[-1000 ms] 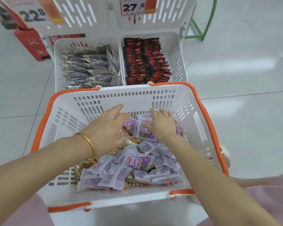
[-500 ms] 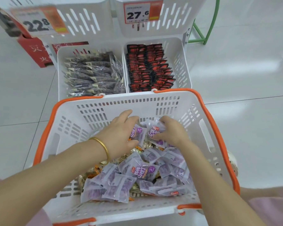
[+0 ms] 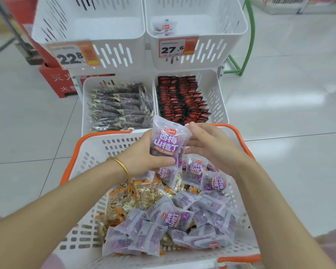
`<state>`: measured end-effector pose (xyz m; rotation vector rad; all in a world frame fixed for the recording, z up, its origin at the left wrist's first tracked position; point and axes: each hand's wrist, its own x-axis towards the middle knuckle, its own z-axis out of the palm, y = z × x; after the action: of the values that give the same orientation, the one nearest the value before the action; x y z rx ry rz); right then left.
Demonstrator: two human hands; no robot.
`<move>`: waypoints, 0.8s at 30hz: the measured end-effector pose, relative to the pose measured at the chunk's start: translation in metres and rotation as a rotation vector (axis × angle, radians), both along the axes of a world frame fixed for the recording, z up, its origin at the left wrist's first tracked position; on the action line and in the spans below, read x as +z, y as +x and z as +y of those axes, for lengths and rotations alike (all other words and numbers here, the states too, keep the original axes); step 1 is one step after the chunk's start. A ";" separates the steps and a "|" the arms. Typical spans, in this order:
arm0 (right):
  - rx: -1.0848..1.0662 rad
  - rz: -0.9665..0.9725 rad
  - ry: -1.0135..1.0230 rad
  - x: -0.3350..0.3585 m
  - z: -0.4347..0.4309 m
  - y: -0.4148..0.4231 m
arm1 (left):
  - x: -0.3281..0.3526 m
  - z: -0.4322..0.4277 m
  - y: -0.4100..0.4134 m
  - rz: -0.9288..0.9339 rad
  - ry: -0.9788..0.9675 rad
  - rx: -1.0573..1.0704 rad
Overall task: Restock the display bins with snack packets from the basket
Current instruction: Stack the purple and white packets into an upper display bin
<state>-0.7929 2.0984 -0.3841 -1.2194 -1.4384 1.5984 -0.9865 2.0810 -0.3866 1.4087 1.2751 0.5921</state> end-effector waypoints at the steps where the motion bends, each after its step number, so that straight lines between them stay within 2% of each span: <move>1: 0.049 -0.051 0.032 0.005 0.001 -0.004 | 0.002 -0.001 -0.001 -0.004 0.013 -0.003; 4: 0.189 -0.208 0.124 0.026 0.014 -0.013 | 0.011 0.001 0.001 -0.034 0.075 -0.012; 9: 0.382 -0.250 0.067 0.083 0.057 -0.009 | 0.047 0.038 0.003 -0.087 0.218 0.017; 13: 0.266 -0.218 0.194 0.134 0.105 -0.006 | 0.093 0.098 0.009 -0.057 0.392 0.036; 14: 0.197 -0.189 0.242 0.147 0.120 -0.005 | 0.104 0.115 0.009 0.012 0.475 0.057; 16: 0.034 -0.118 0.332 0.170 0.154 -0.002 | 0.120 0.149 0.003 0.284 0.678 0.117; 18: -0.116 -0.114 0.435 0.183 0.193 -0.002 | 0.128 0.181 -0.007 0.508 0.785 0.191; 21: -0.237 -0.312 0.567 0.182 0.258 -0.017 | 0.123 0.219 -0.021 0.644 0.753 0.228; 24: -0.232 -0.556 0.620 0.168 0.317 -0.040 | 0.111 0.241 -0.026 0.801 0.704 0.170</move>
<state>-0.8325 2.4151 -0.2158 -1.4198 -1.8536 0.5859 -1.0128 2.3217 -0.2752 2.2734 1.9369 0.6477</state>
